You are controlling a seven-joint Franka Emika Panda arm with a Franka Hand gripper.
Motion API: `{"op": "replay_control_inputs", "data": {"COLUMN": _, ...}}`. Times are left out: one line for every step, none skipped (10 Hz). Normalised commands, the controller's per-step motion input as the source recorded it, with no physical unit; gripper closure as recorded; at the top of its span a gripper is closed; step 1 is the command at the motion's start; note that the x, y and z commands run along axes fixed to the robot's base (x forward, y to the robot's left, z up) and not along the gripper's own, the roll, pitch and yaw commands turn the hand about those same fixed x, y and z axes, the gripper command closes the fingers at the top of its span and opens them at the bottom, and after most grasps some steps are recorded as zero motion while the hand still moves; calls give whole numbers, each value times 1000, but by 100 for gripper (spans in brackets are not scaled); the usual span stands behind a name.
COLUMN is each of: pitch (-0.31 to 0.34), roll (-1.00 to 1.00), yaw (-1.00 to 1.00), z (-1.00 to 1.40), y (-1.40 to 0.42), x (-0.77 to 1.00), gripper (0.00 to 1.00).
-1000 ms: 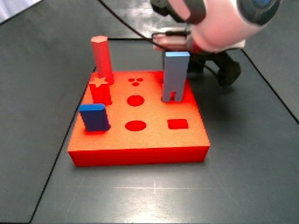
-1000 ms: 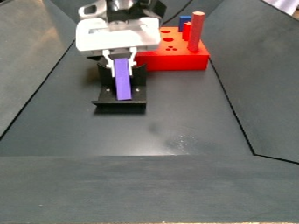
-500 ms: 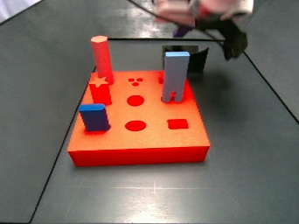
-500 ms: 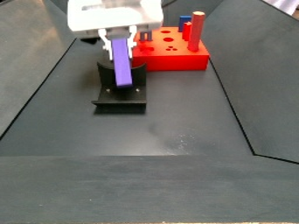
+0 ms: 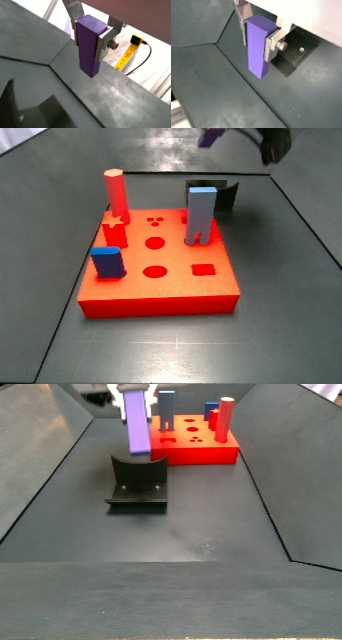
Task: Pick up the rectangle object. Move up. Place the rectangle object on the fixture. Regrasp the rectangle object. Move to above the board. Insert the rectangle object.
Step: Move to above the board.
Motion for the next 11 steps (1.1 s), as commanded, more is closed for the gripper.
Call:
{"op": "replay_control_inputs", "data": {"pitch": 16, "roll": -59, "yaw": -19, "z": 1000, "y": 101, "x": -88, "gripper": 100}}
{"op": "replay_control_inputs", "data": {"pitch": 27, "roll": -59, "yaw": -14, "z": 1000, "y": 89, "x": -88, "gripper": 100}}
{"op": "replay_control_inputs", "data": {"pitch": 33, "roll": -61, "yaw": -9, "z": 1000, "y": 82, "x": -85, "gripper": 100}}
{"op": "replay_control_inputs", "data": {"pitch": 37, "roll": -63, "yaw": -5, "z": 1000, "y": 77, "x": -84, "gripper": 100}}
{"op": "replay_control_inputs", "data": {"pitch": 46, "roll": -63, "yaw": 4, "z": 1000, "y": 64, "x": -87, "gripper": 100}}
{"op": "replay_control_inputs", "data": {"pitch": 44, "roll": -64, "yaw": 12, "z": 877, "y": 45, "x": -74, "gripper": 100}}
{"op": "replay_control_inputs", "data": {"pitch": 48, "roll": -63, "yaw": 17, "z": 689, "y": 31, "x": -58, "gripper": 100}}
{"op": "replay_control_inputs", "data": {"pitch": 49, "roll": -67, "yaw": 19, "z": 565, "y": 20, "x": -45, "gripper": 100}}
{"op": "replay_control_inputs", "data": {"pitch": 64, "roll": -65, "yaw": 24, "z": 321, "y": 10, "x": -25, "gripper": 100}}
{"op": "replay_control_inputs", "data": {"pitch": -71, "roll": -1000, "yaw": -110, "z": 130, "y": -1000, "x": -329, "gripper": 100}}
{"op": "replay_control_inputs", "data": {"pitch": -81, "roll": -1000, "yaw": -111, "z": 114, "y": -1000, "x": -327, "gripper": 100}}
